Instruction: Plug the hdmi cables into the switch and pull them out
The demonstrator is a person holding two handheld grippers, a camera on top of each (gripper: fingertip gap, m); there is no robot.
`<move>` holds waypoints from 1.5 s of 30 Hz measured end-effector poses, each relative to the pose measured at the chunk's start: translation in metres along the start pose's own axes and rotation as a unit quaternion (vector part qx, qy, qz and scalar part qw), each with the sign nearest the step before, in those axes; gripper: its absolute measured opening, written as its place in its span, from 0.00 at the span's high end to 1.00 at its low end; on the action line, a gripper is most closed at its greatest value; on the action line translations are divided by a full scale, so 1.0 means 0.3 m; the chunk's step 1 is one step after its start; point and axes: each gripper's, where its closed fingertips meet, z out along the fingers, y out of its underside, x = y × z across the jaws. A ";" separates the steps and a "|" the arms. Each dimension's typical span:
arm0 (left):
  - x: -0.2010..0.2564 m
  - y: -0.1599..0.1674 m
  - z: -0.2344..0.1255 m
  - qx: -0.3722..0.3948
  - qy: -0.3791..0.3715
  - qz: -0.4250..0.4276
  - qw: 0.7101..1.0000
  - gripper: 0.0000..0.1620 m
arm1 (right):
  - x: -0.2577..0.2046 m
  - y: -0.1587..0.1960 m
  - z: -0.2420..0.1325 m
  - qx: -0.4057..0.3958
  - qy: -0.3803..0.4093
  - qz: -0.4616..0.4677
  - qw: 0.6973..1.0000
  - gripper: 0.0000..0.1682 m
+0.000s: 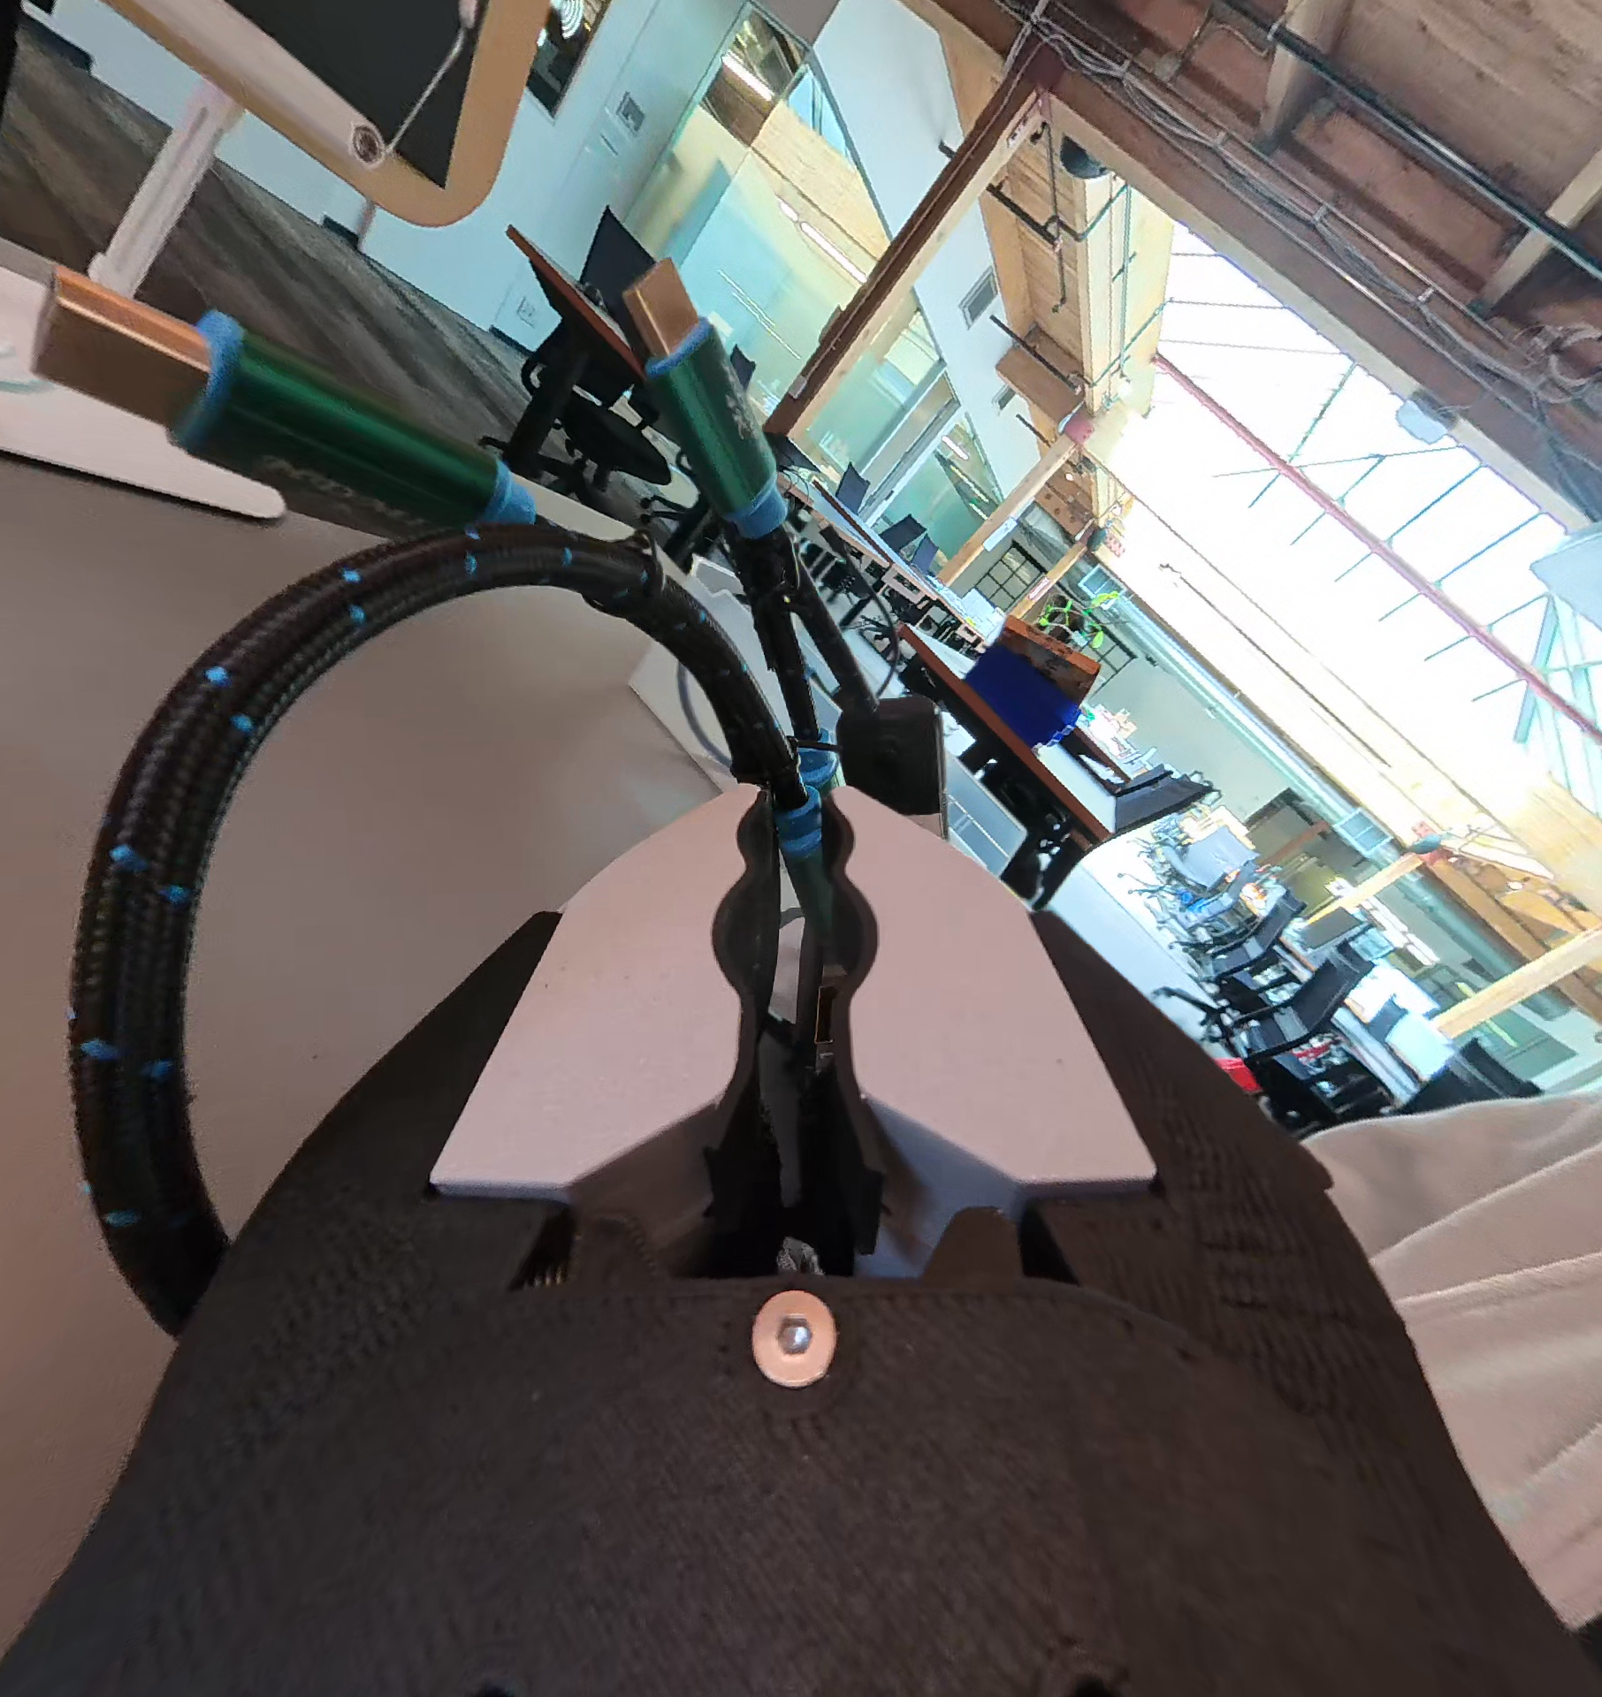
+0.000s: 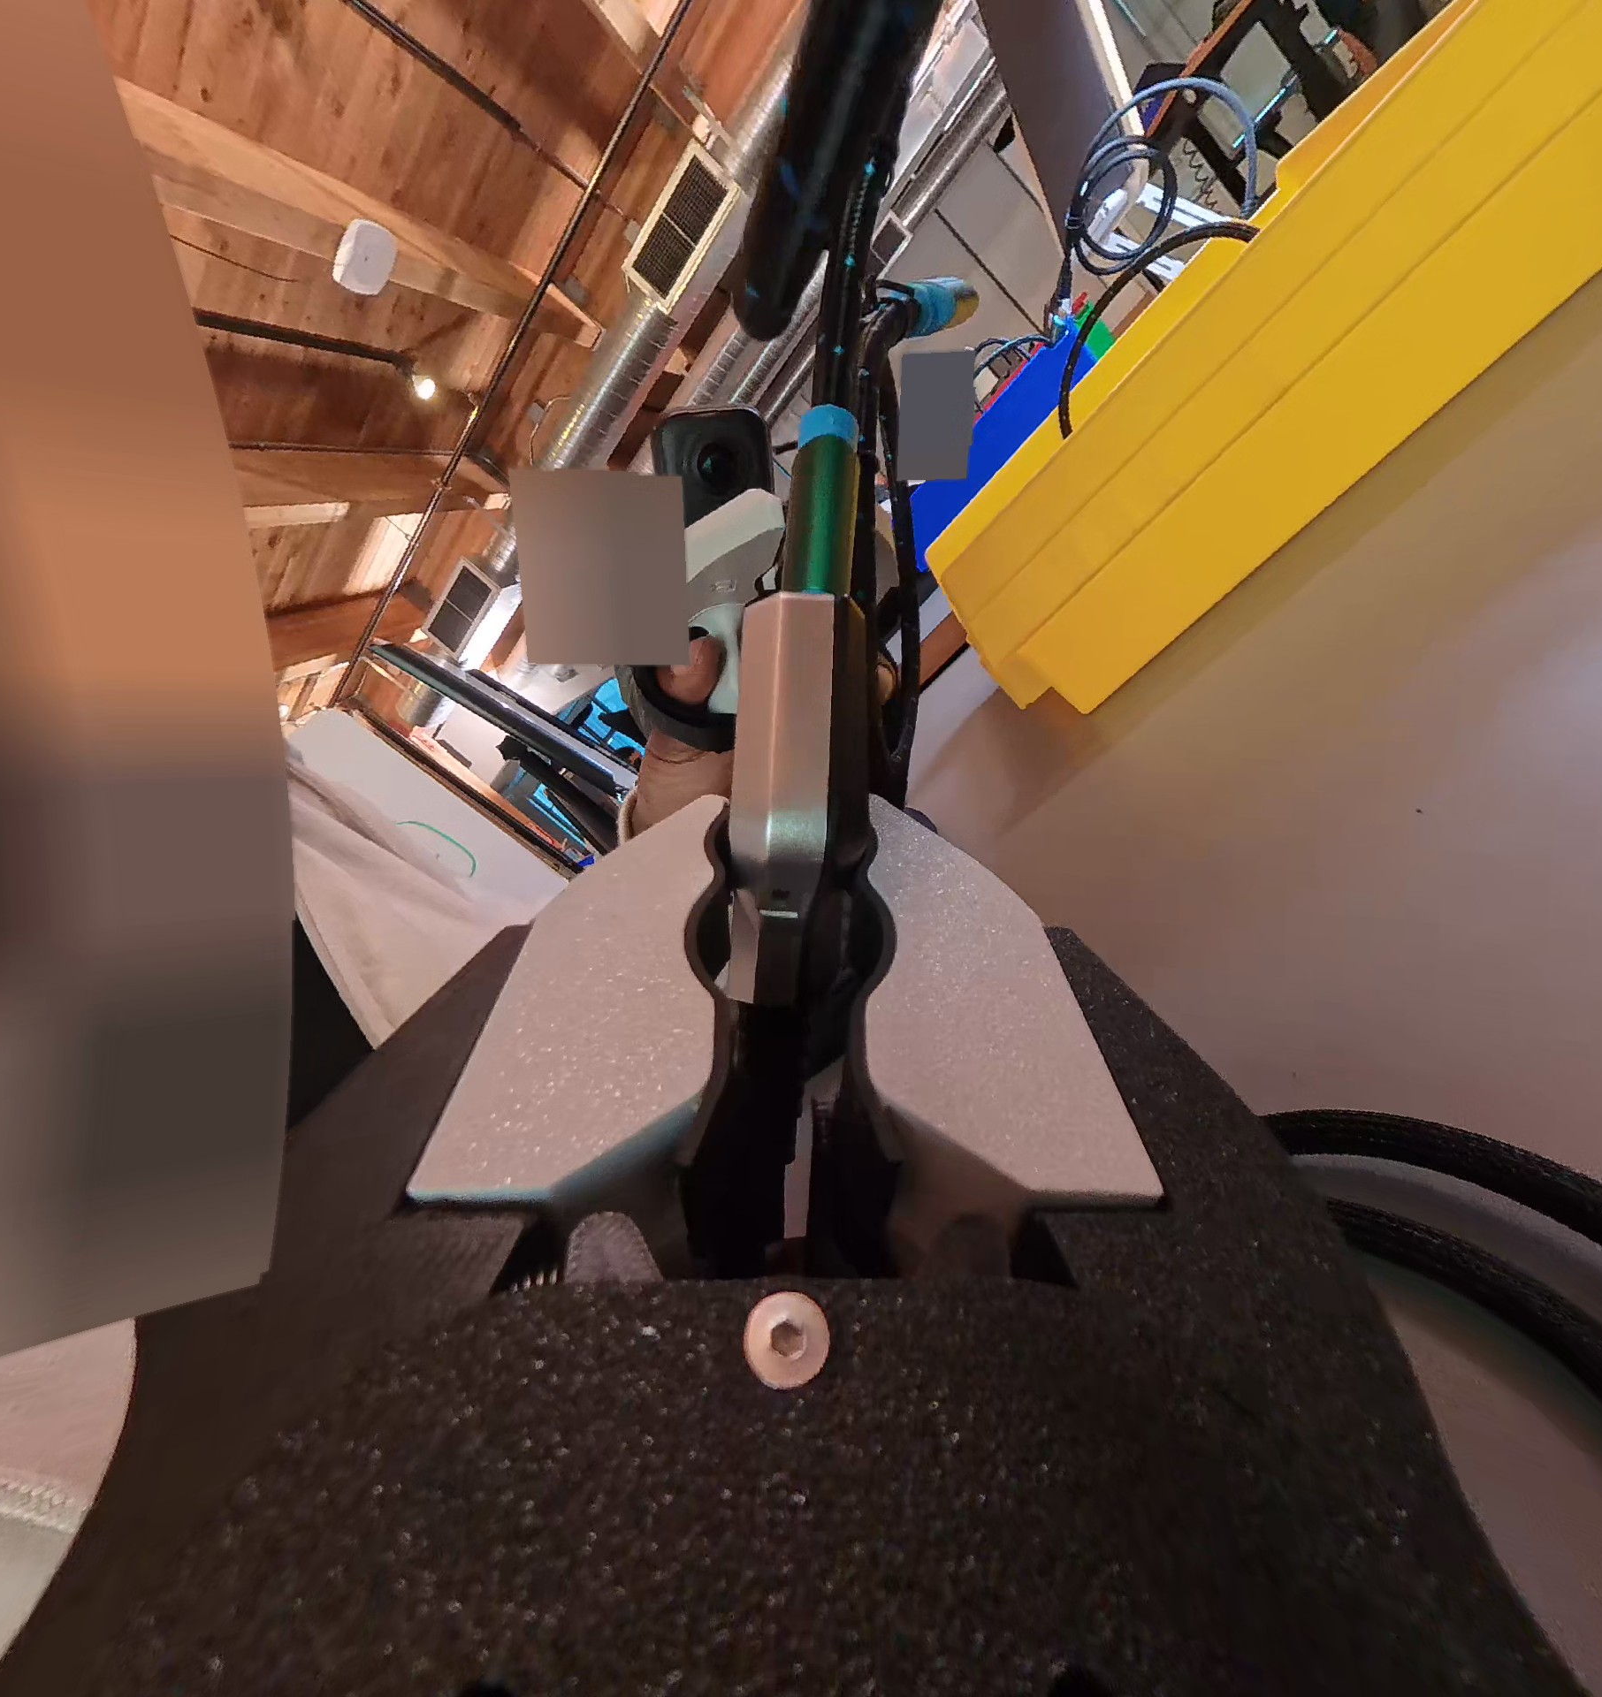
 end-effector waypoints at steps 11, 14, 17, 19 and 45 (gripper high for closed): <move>-0.031 -0.033 0.010 0.015 -0.028 0.003 0.999 0.72 | 0.031 -0.022 -0.016 0.029 0.011 0.034 0.999 0.88; -0.031 -0.009 0.017 -0.016 -0.053 0.024 0.998 0.75 | 0.028 -0.034 -0.023 0.043 0.006 0.031 0.999 0.88; -0.023 0.034 0.044 -0.046 -0.035 -0.008 0.998 0.81 | 0.022 -0.032 -0.022 0.041 0.009 0.016 0.999 0.88; -0.006 0.018 0.057 -0.028 -0.008 -0.032 0.999 0.83 | 0.012 -0.021 -0.015 0.030 0.006 0.004 1.000 0.88; 0.028 0.080 0.106 -0.150 0.007 0.166 0.975 0.88 | 0.003 -0.066 -0.015 0.065 0.020 -0.049 0.996 0.88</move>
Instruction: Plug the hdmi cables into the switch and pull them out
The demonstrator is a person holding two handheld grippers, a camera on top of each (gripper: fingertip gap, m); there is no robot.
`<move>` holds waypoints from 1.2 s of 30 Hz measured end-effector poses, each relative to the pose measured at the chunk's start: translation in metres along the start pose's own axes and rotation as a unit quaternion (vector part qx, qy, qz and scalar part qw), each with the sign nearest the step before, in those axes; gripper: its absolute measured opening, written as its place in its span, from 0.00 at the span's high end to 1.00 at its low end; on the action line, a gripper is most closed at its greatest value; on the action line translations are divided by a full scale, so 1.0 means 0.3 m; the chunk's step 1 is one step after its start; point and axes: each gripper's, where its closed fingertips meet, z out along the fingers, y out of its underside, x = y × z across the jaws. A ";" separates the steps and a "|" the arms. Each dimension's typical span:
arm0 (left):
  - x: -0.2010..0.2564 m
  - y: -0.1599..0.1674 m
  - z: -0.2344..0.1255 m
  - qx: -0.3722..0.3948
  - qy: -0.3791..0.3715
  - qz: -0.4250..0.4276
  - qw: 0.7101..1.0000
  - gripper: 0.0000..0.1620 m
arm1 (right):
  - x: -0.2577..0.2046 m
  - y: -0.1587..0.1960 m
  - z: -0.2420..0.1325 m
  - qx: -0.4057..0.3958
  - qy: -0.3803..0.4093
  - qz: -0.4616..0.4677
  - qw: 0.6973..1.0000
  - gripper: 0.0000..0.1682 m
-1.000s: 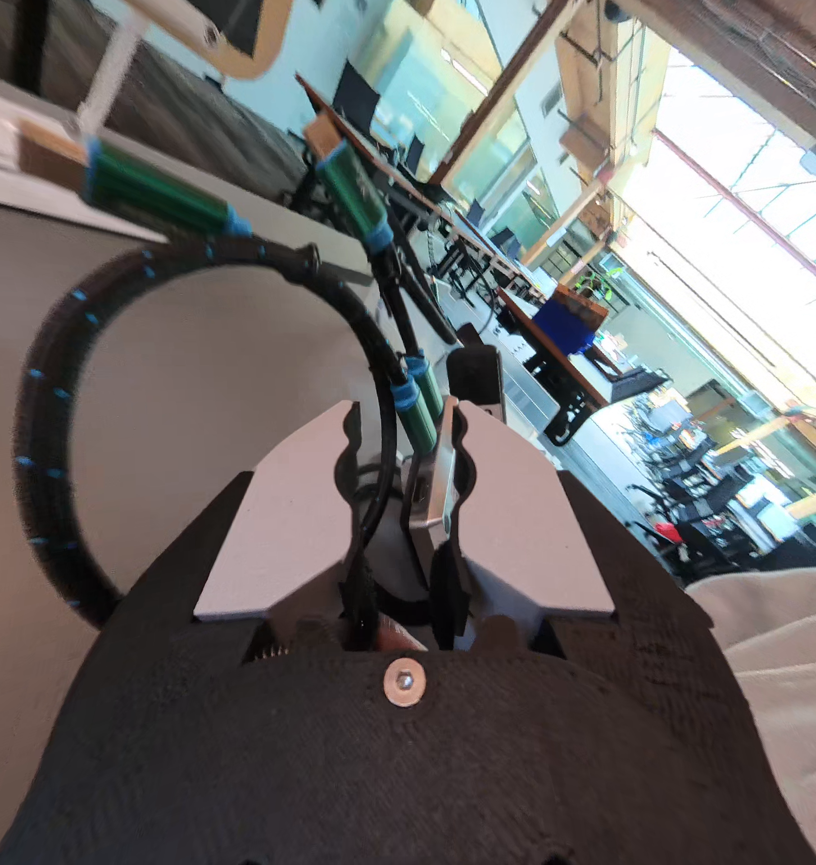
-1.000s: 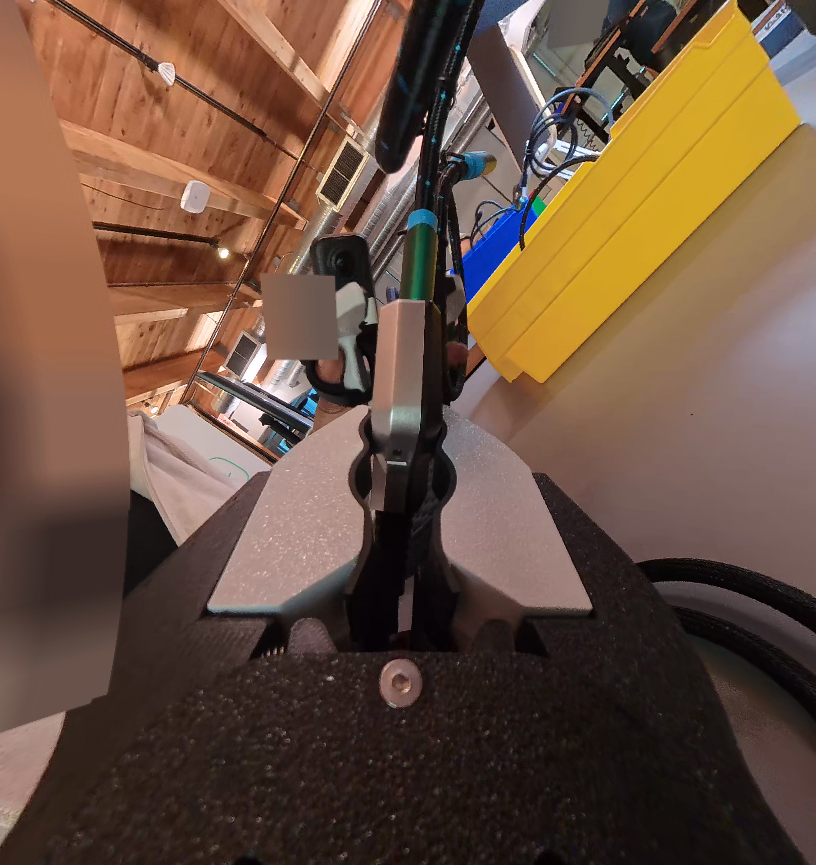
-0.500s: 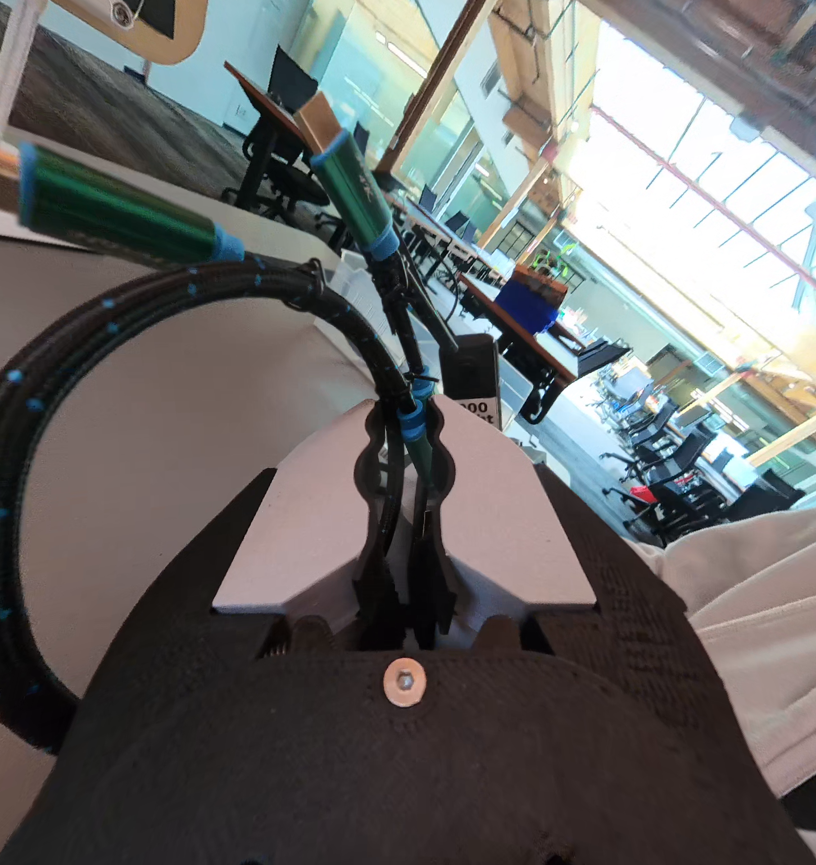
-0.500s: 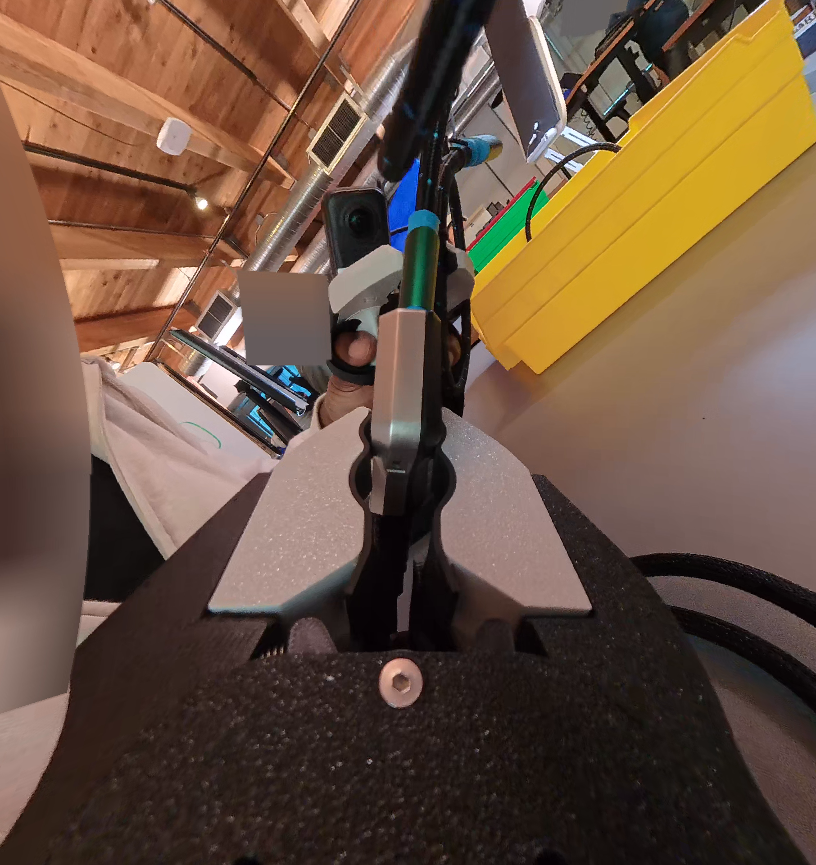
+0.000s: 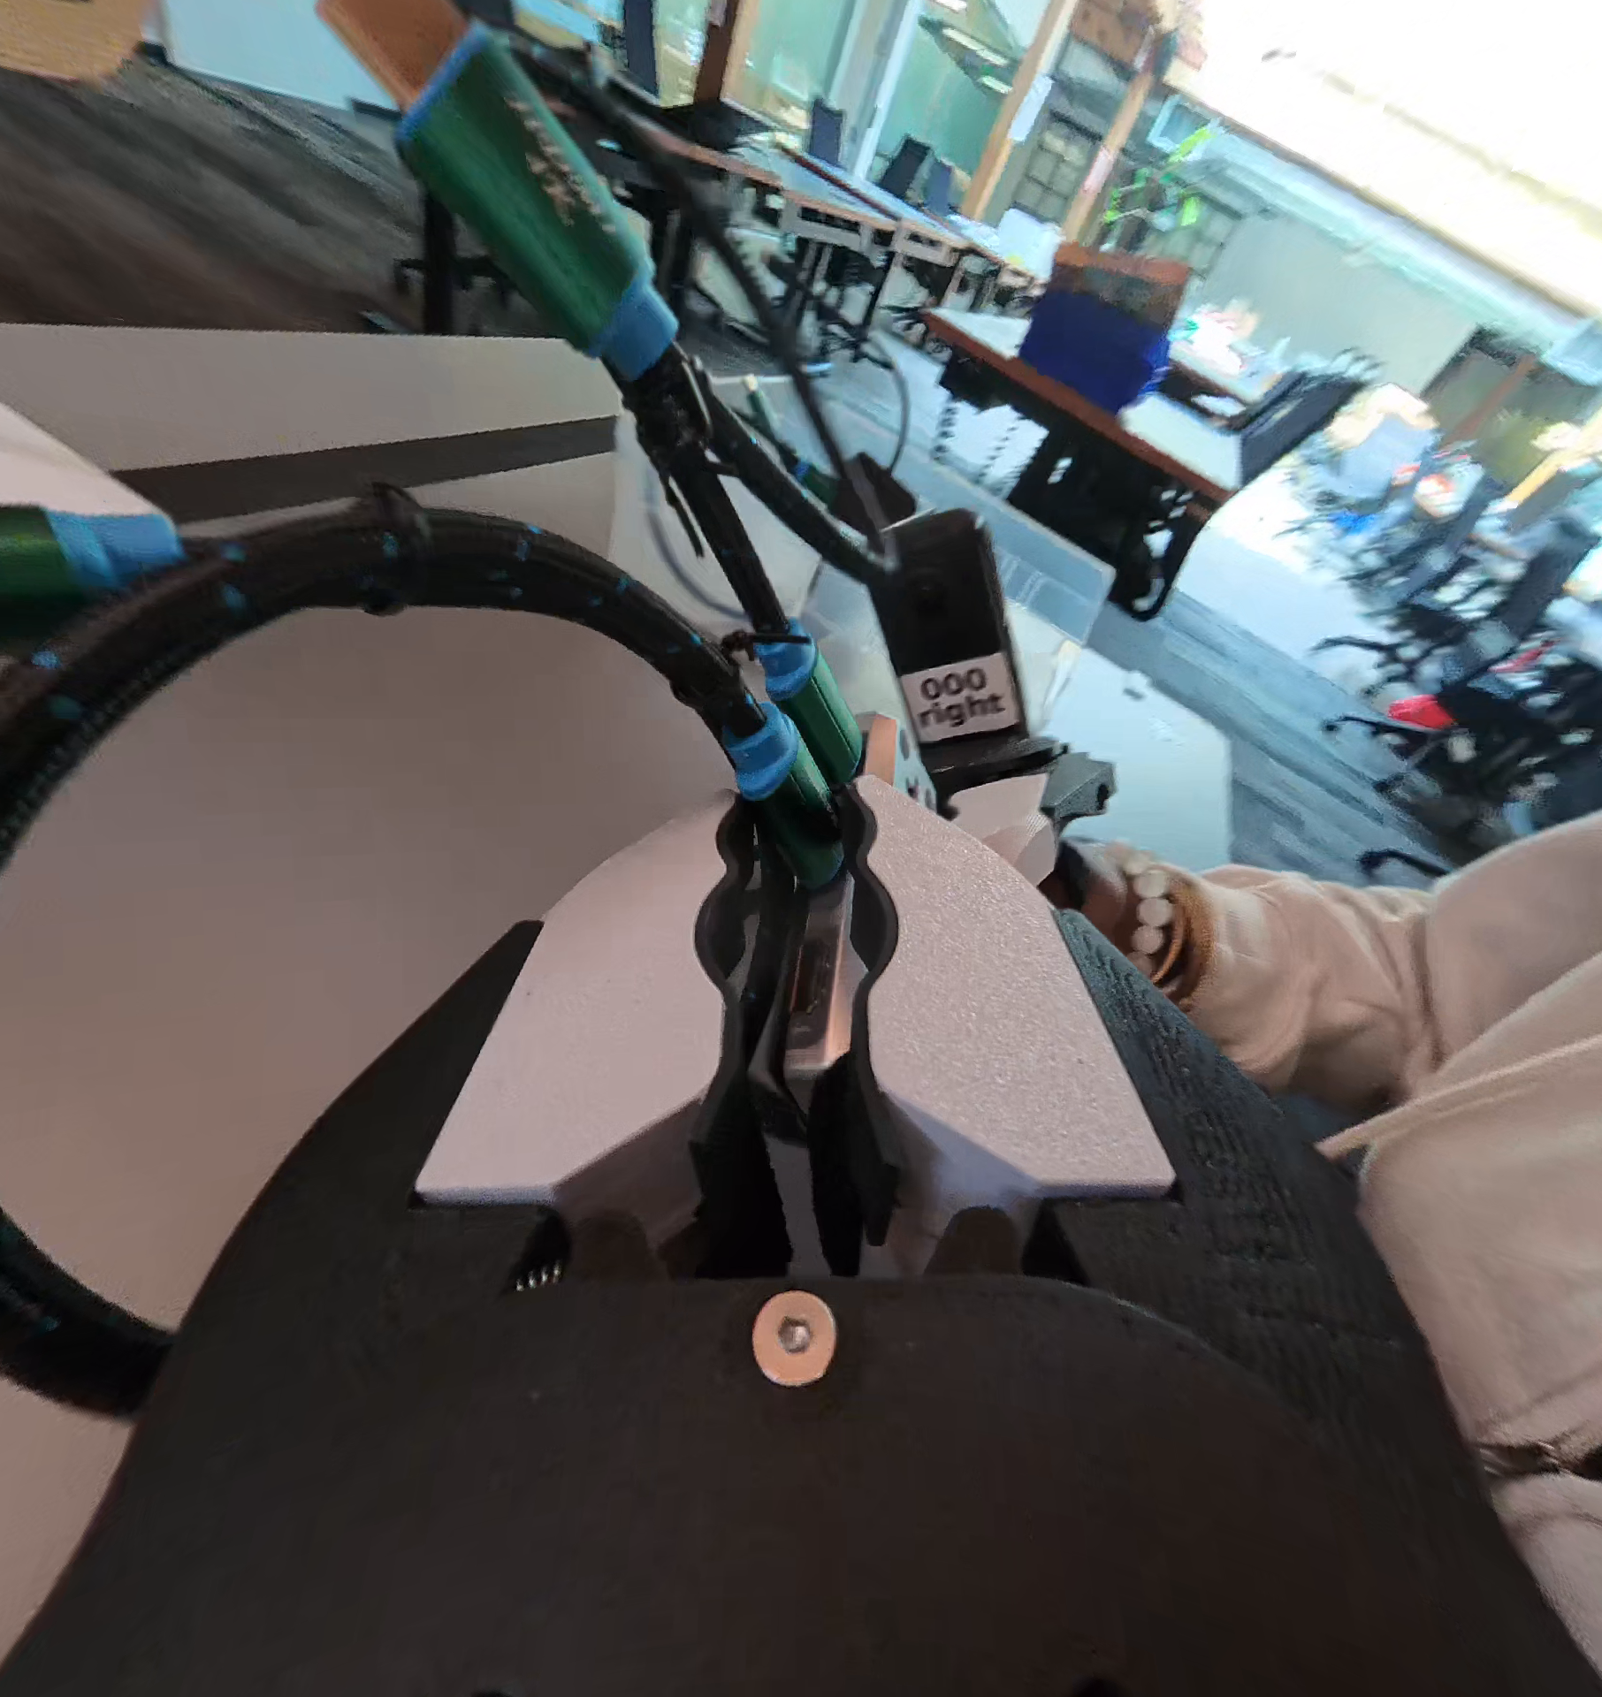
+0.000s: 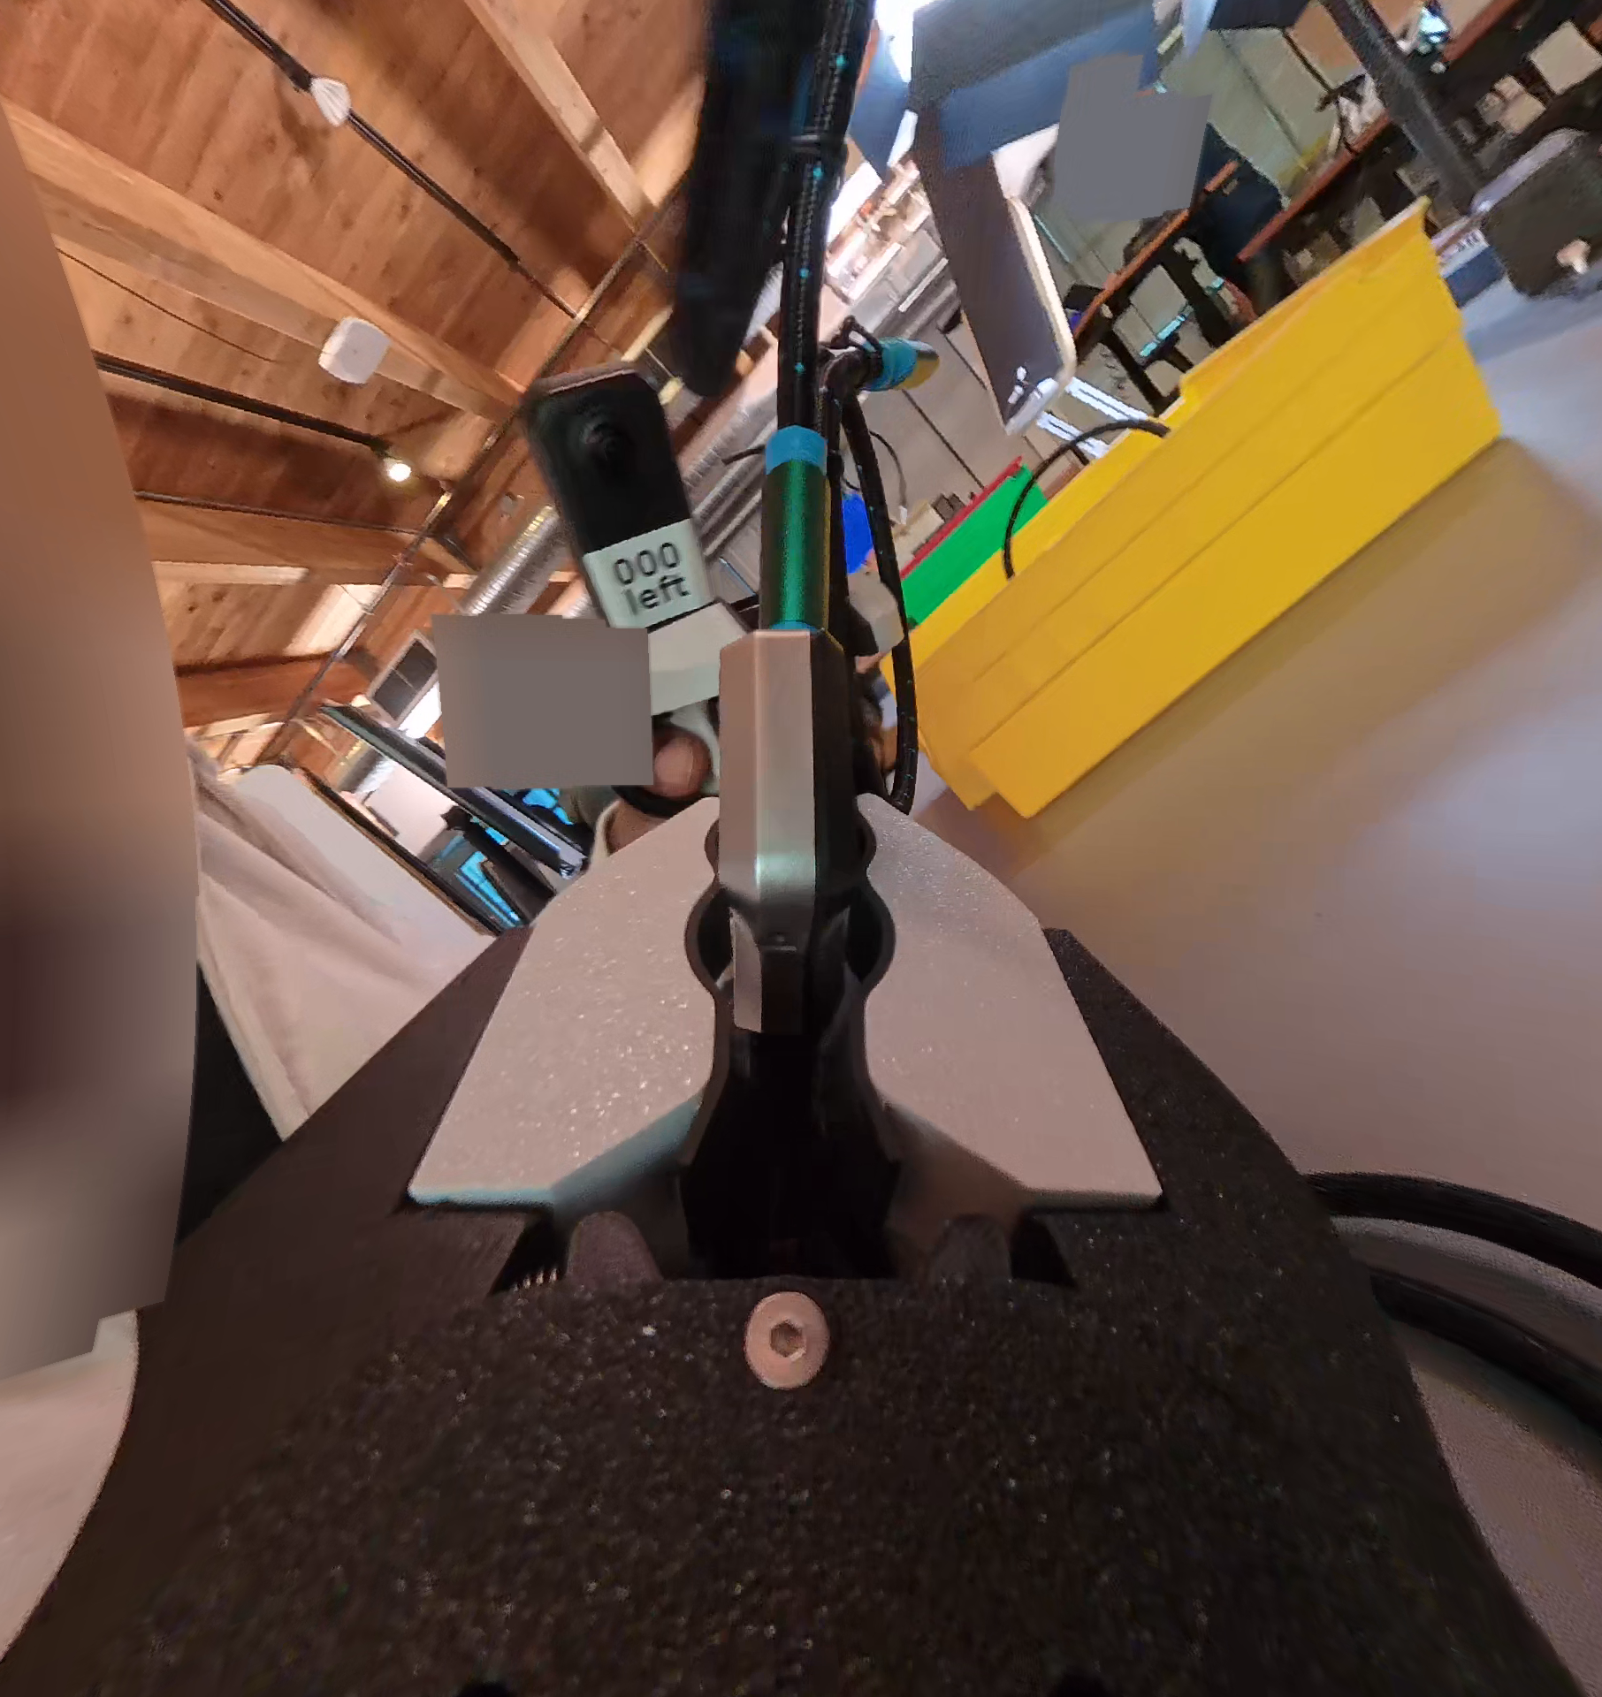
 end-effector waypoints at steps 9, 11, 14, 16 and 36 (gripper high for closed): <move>0.008 -0.145 -0.033 0.130 0.061 -0.083 0.986 0.77 | -0.012 -0.025 -0.042 0.019 -0.023 0.013 0.999 0.88; -0.017 -0.144 -0.027 0.129 0.048 -0.108 0.985 0.84 | -0.012 -0.020 -0.038 0.015 -0.016 0.001 1.000 0.88; -0.030 -0.127 -0.014 0.114 0.040 -0.135 0.983 0.87 | -0.017 -0.018 -0.037 0.014 -0.015 -0.010 1.000 0.88; -0.028 -0.118 -0.006 0.108 0.037 -0.140 0.983 0.83 | -0.020 -0.009 -0.029 0.007 -0.011 -0.024 1.000 0.88; -0.014 -0.087 -0.014 0.118 -0.031 -0.062 0.991 0.94 | -0.019 0.021 -0.017 -0.010 0.011 -0.071 0.997 0.88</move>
